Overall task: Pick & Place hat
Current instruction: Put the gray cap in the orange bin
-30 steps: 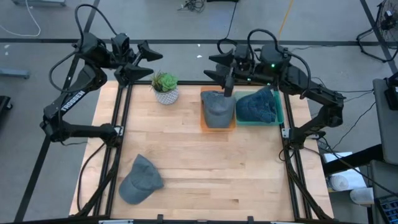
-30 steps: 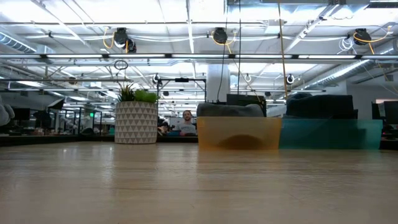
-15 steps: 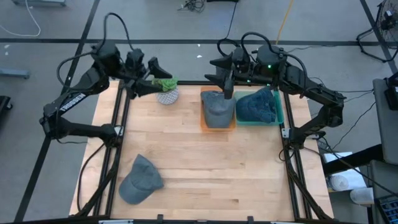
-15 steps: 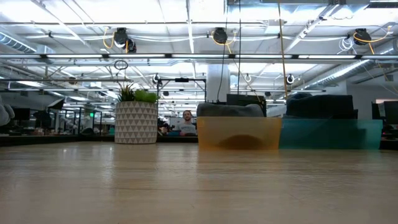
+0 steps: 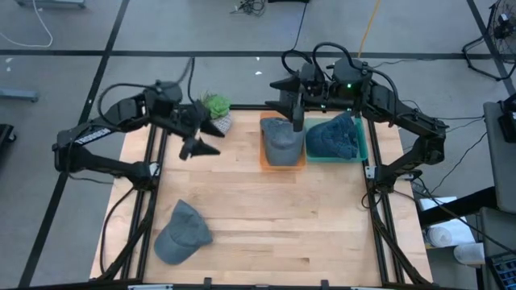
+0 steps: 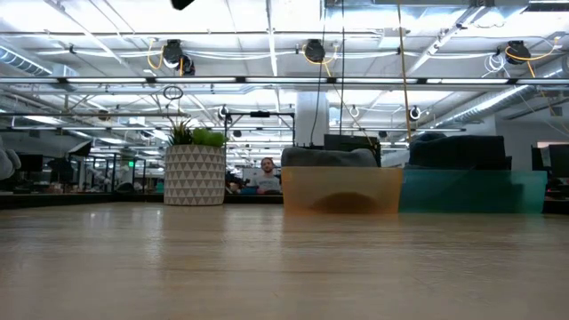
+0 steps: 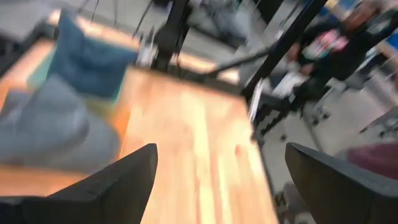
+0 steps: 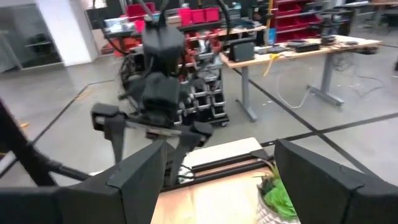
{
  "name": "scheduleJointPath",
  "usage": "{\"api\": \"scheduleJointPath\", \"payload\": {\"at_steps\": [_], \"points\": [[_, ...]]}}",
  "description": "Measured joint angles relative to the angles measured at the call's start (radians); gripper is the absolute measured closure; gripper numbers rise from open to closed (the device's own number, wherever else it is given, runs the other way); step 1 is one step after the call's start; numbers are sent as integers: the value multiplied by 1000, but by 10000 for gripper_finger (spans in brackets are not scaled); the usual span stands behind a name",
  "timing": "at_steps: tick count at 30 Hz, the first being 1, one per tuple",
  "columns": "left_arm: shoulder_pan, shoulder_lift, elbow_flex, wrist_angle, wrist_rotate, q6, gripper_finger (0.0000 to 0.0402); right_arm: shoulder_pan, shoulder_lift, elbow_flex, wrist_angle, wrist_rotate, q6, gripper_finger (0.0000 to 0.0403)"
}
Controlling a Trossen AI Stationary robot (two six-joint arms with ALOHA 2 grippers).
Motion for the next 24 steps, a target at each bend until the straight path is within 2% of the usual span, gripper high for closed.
{"api": "scheduleJointPath", "payload": {"at_steps": [5, 13, 19, 24], "points": [[-92, 0, 0, -174, -131, 20, 39, 0, 0, 0, 0, -5, -36, 114], [-226, 0, 0, -447, -277, 87, 39, 0, 0, 0, 0, -3, -51, 114], [-294, 0, 0, -606, -311, 123, 39, 0, 0, 0, 0, -3, -54, 114], [-353, 0, 0, -672, -311, 98, 39, 0, 0, 0, 0, -3, -54, 114]]}}
